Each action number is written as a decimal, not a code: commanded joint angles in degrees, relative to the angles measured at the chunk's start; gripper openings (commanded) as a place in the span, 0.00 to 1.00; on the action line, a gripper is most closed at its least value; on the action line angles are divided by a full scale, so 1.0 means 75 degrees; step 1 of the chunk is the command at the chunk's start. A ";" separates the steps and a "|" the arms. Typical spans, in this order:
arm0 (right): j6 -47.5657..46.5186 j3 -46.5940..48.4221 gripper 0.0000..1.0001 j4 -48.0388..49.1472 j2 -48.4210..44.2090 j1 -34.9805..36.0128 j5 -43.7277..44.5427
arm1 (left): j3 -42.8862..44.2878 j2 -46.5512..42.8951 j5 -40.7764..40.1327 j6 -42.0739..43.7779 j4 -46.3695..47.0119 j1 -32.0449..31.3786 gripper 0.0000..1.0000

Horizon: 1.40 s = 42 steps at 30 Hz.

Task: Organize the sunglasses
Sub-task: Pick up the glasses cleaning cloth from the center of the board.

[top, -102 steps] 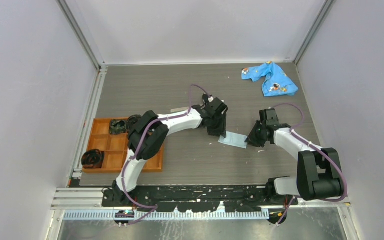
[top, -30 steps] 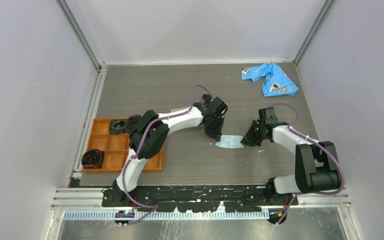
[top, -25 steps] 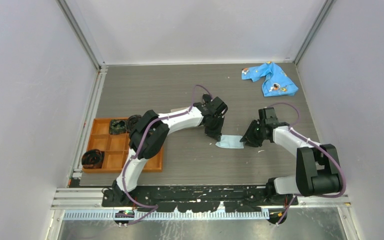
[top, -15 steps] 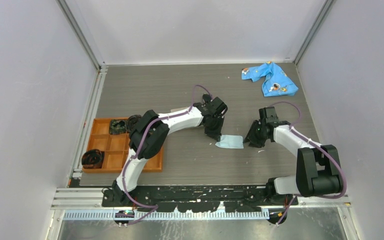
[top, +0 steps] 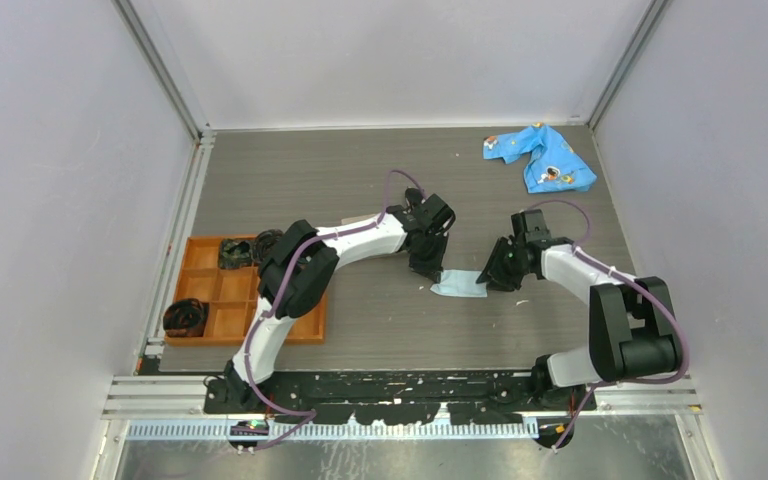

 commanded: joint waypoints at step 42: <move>0.0644 0.1301 0.00 0.0173 0.0019 0.1682 0.0730 | -0.0853 -0.2108 -0.1238 0.0526 -0.0722 0.0261 0.00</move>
